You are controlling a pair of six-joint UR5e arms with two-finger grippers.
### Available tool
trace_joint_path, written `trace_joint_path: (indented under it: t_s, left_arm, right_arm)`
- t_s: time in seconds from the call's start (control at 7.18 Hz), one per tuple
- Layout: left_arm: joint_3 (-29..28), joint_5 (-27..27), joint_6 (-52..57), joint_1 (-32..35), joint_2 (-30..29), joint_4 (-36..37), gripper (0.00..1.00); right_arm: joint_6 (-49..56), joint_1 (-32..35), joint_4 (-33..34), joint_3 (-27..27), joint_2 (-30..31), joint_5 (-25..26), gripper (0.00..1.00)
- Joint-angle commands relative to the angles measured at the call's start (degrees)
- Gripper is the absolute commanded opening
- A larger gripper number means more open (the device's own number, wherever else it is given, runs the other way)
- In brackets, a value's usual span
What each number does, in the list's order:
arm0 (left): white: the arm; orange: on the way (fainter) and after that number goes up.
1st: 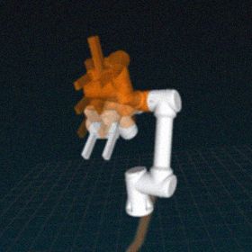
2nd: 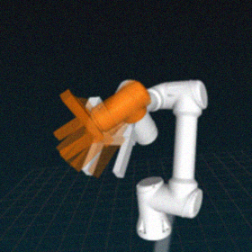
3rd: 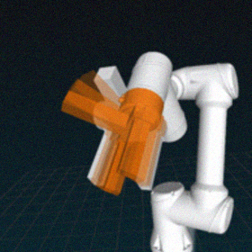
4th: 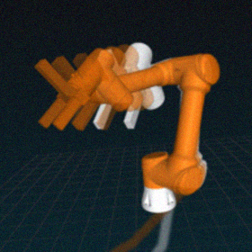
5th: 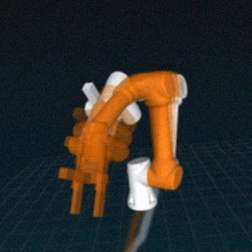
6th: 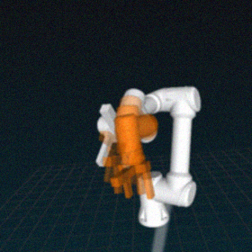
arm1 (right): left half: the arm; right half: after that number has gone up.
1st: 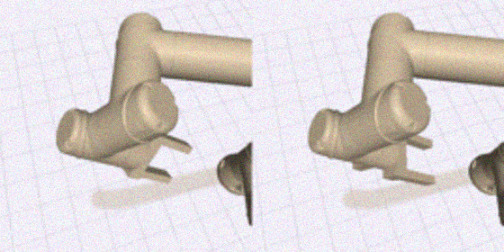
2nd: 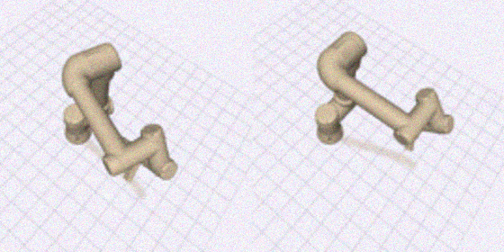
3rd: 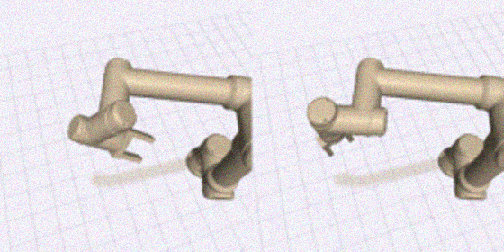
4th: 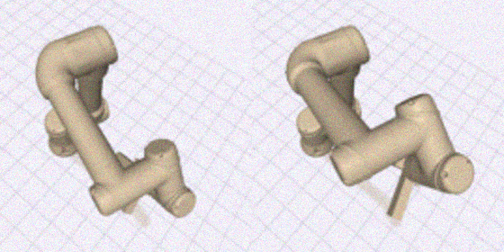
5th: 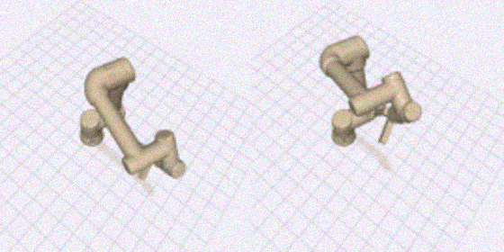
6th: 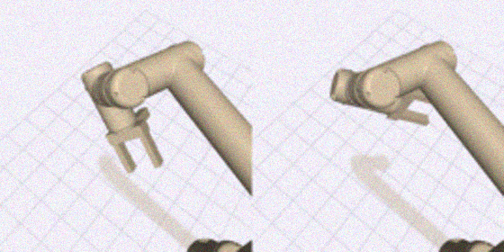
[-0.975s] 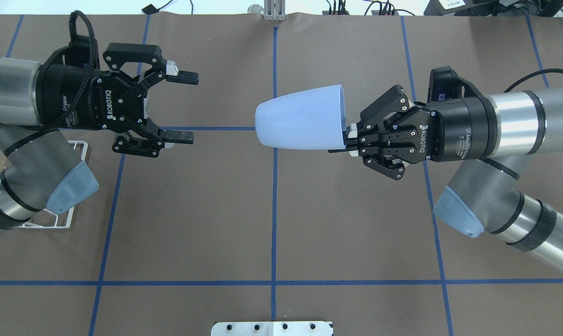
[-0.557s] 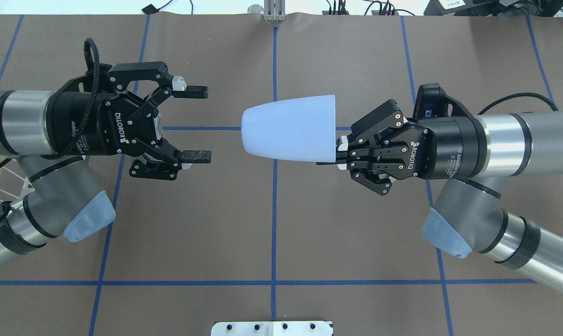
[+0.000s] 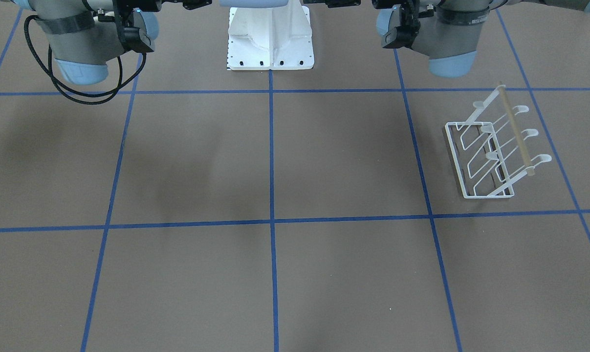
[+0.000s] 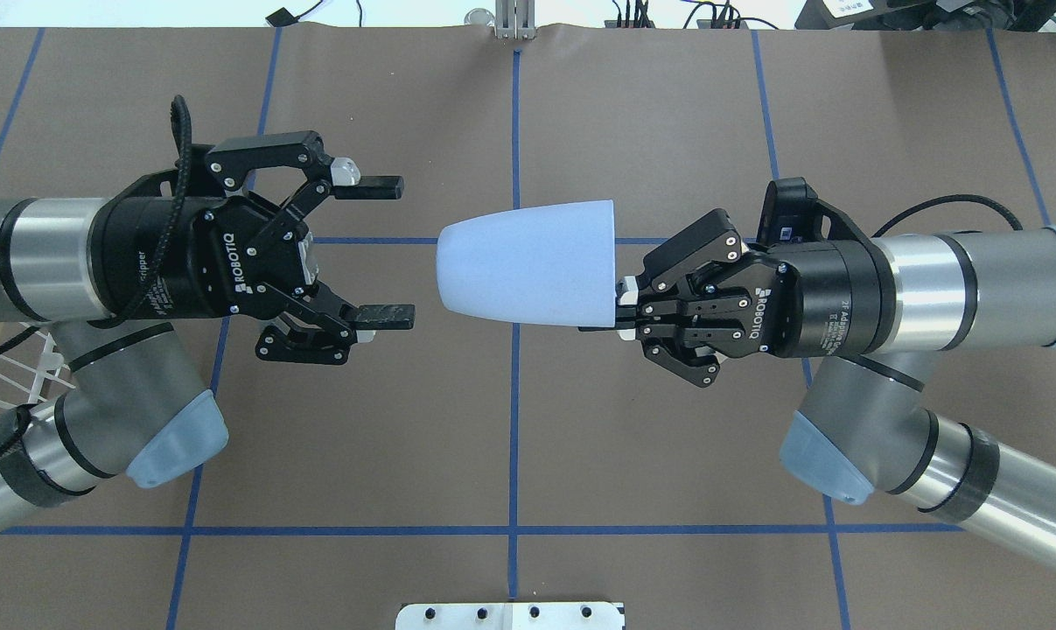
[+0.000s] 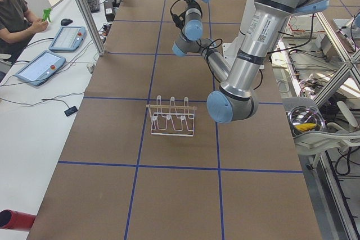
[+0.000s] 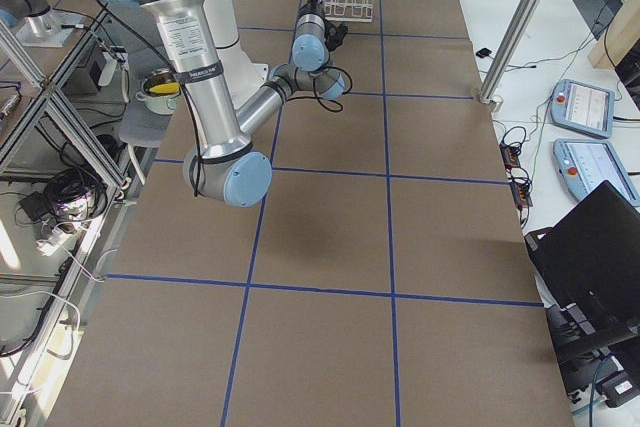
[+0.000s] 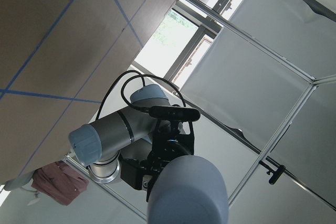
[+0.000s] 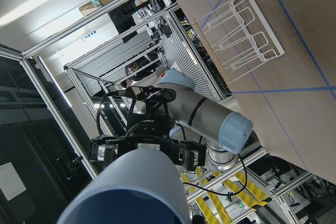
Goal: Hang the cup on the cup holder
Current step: 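Bring the open left gripper onto the cup's rim end held by the right gripper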
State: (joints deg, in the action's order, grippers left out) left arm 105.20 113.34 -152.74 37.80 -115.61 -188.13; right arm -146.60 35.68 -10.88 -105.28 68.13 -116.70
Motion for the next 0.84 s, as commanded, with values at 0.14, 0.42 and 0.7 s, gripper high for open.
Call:
trace_joint_path:
  t_s: [0.14,0.42,0.7]
  left_arm:
    - [0.1,-2.5,-0.1,-1.5,-0.1,0.0,0.97]
    - [0.3,-2.6,-0.1,-2.1,-0.2,0.0,0.97]
    - [0.4,-2.7,-0.1,-2.6,-0.7,0.0,0.97]
  right_arm:
    - [0.0,-1.5,0.0,0.0,-0.6,1.7,0.0]
    - [0.2,-2.5,0.0,0.1,-0.8,2.6,0.0]
    - [0.4,-3.0,0.0,0.4,-1.0,2.8,0.0]
